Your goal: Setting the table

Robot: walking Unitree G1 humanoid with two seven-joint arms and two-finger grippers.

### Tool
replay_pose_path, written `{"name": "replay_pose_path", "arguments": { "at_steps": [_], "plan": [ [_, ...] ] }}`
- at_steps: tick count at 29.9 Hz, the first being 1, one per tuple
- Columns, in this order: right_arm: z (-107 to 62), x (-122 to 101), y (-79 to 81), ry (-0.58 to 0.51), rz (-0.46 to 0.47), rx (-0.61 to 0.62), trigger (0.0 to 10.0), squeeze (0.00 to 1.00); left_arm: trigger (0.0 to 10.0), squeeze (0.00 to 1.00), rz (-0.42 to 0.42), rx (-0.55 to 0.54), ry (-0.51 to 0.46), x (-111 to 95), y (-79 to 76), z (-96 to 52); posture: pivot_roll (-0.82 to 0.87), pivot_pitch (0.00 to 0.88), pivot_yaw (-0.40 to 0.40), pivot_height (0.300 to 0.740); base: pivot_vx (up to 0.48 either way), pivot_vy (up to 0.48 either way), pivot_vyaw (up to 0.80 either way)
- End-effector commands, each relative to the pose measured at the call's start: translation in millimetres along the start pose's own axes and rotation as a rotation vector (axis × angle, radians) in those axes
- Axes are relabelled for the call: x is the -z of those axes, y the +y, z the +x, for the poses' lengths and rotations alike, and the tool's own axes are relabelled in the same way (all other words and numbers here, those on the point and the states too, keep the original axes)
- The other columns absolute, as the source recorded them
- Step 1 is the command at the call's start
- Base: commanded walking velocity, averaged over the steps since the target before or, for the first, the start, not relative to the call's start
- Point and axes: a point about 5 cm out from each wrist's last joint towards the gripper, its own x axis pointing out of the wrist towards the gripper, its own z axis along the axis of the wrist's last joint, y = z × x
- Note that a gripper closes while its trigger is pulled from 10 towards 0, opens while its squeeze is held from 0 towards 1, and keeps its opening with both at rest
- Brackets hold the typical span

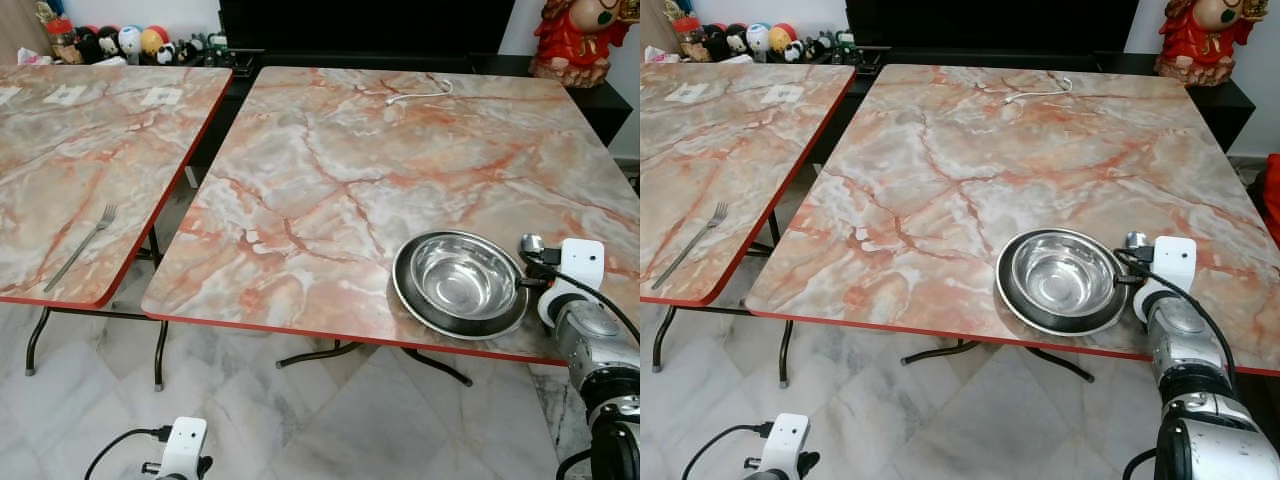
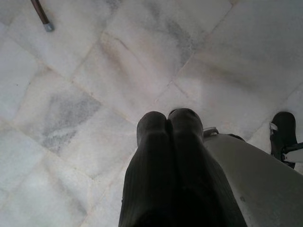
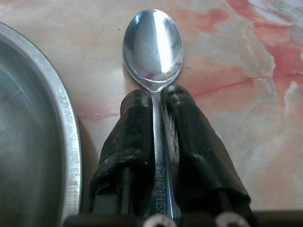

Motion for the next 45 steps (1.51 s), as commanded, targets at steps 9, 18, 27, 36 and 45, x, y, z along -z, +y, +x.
{"name": "replay_pose_path", "arguments": {
  "at_steps": [9,18,27,36,45],
  "plan": [
    [-0.9,-31,-4.5,-0.187,0.020,0.044,10.0,0.00,10.0,0.00,-0.002,-0.008,0.031,6,2.1,-1.3,0.03,0.102,0.028,0.740,0.000,0.000,0.00],
    [-14.8,-50,11.9,-0.417,0.030,0.043,10.0,0.00,10.0,0.00,-0.011,-0.005,0.023,7,2.6,-1.6,0.03,0.104,0.022,0.740,0.000,0.000,0.00],
    [-44.5,-39,50.3,-0.540,0.127,-0.049,10.0,0.00,10.0,0.00,-0.012,-0.013,0.035,9,5.0,-2.5,0.03,0.093,0.016,0.740,0.000,0.000,0.00],
    [-55.6,-33,67.7,-0.516,0.170,-0.066,10.0,0.00,10.0,0.00,-0.012,-0.011,0.037,11,4.7,-2.9,0.03,0.065,0.007,0.740,0.000,0.405,0.00],
    [-63.3,-40,87.1,-0.509,0.182,-0.104,10.0,0.00,10.0,0.00,-0.012,-0.011,0.040,12,3.5,-3.0,0.03,0.041,0.001,0.740,0.000,0.480,0.00]
  ]
}}
